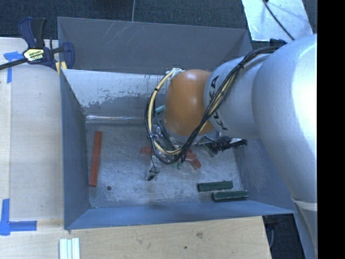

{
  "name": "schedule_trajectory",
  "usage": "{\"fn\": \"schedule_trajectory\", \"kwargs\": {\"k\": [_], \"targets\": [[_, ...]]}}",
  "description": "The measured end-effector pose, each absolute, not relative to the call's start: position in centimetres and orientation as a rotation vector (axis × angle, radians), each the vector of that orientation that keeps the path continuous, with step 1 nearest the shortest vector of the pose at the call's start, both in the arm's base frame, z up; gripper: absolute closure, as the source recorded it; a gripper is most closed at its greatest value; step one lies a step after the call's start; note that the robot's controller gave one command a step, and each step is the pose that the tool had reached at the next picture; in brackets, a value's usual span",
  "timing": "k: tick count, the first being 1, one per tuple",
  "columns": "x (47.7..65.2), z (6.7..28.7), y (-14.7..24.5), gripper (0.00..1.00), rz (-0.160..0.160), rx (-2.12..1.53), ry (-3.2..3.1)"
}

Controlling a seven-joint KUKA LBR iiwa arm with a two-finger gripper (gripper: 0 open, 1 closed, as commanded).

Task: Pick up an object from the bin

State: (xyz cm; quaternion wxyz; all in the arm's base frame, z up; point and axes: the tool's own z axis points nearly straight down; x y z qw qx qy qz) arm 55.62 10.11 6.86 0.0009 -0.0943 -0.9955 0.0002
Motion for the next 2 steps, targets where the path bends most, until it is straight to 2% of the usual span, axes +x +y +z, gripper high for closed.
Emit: {"fn": "schedule_trajectory", "kwargs": {"k": [1, 2], "targets": [[55.8, 7.1, 10.1, 1.00, -0.002, -0.299, -3.130], [54.3, 20.6, 8.3, 1.00, -0.003, -0.244, -3.143]]}}
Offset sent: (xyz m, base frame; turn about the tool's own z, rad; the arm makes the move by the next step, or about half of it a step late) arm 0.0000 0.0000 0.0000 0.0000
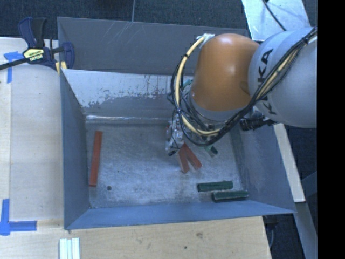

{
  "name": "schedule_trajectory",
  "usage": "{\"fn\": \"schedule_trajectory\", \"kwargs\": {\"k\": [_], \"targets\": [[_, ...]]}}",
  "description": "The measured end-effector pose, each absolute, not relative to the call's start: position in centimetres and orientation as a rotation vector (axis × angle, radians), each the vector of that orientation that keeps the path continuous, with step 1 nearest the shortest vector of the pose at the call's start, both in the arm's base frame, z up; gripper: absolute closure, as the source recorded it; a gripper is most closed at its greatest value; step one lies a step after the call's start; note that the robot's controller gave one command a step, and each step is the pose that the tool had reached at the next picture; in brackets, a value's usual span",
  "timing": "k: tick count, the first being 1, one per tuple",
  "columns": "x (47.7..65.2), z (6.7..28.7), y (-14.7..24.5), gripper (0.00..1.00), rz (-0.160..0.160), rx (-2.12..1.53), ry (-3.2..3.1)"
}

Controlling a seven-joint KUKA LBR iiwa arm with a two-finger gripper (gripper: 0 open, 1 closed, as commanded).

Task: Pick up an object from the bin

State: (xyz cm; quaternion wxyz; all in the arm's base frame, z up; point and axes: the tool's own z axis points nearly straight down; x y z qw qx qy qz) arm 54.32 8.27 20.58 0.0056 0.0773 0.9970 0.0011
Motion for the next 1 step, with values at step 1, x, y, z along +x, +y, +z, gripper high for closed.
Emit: {"fn": "schedule_trajectory", "kwargs": {"k": [1], "targets": [[49.00, 15.16, 0.39, 1.00, -0.006, 0.077, 3.146]]}}
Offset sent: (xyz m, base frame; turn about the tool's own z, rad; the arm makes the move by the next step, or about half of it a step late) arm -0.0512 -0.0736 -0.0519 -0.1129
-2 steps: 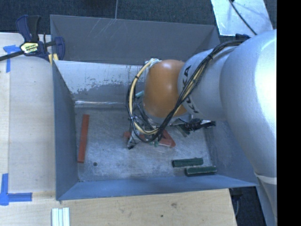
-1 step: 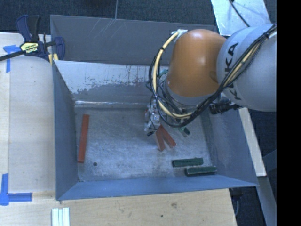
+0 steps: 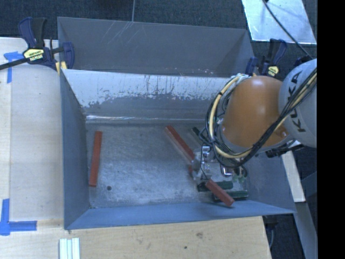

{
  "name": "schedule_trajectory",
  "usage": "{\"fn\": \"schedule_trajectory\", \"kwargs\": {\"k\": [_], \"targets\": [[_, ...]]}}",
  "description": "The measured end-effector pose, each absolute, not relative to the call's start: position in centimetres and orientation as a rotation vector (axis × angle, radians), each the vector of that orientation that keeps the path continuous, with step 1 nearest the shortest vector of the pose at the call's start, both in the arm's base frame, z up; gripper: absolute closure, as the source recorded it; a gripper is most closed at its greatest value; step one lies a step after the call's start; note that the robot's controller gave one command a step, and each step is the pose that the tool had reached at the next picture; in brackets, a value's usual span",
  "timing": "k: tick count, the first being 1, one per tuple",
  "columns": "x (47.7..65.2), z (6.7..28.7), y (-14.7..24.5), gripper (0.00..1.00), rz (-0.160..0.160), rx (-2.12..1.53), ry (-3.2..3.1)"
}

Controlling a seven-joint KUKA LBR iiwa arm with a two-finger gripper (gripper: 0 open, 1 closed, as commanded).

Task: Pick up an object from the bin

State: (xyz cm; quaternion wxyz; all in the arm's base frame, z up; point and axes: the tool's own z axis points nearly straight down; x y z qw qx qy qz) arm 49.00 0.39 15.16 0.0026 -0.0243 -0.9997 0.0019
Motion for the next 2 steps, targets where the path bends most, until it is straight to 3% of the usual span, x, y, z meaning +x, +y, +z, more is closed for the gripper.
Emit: {"fn": "schedule_trajectory", "kwargs": {"k": [1, 2], "targets": [[49.2, 15.4, 0.8, 0.00, 0.000, -0.069, -3.143], [54.5, 6.7, 1.0, 0.00, -0.001, -0.060, -3.147]]}}
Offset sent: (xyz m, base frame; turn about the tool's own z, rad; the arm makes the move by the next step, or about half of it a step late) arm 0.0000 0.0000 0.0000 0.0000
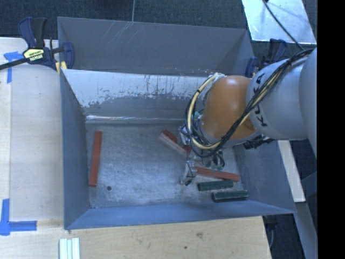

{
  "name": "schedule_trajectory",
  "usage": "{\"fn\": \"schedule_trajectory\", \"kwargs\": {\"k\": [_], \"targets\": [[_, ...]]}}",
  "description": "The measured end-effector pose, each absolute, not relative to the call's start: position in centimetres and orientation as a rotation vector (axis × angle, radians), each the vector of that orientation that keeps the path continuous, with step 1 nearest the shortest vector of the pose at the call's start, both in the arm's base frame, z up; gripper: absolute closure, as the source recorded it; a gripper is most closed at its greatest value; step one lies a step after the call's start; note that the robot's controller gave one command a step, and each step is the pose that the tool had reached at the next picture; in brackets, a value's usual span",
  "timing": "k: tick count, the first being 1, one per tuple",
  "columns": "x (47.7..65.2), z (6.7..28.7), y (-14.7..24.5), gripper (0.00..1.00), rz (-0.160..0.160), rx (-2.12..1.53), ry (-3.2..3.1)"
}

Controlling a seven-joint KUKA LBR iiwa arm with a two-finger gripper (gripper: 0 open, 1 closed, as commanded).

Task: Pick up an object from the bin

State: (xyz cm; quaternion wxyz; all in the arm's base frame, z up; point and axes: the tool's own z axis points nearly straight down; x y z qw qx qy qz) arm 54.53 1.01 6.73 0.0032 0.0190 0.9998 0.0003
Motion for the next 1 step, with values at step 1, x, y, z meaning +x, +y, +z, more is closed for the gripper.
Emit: {"fn": "schedule_trajectory", "kwargs": {"k": [1], "targets": [[58.38, 11.69, -6.58, 0.00, -0.008, 0.006, 3.130]]}}
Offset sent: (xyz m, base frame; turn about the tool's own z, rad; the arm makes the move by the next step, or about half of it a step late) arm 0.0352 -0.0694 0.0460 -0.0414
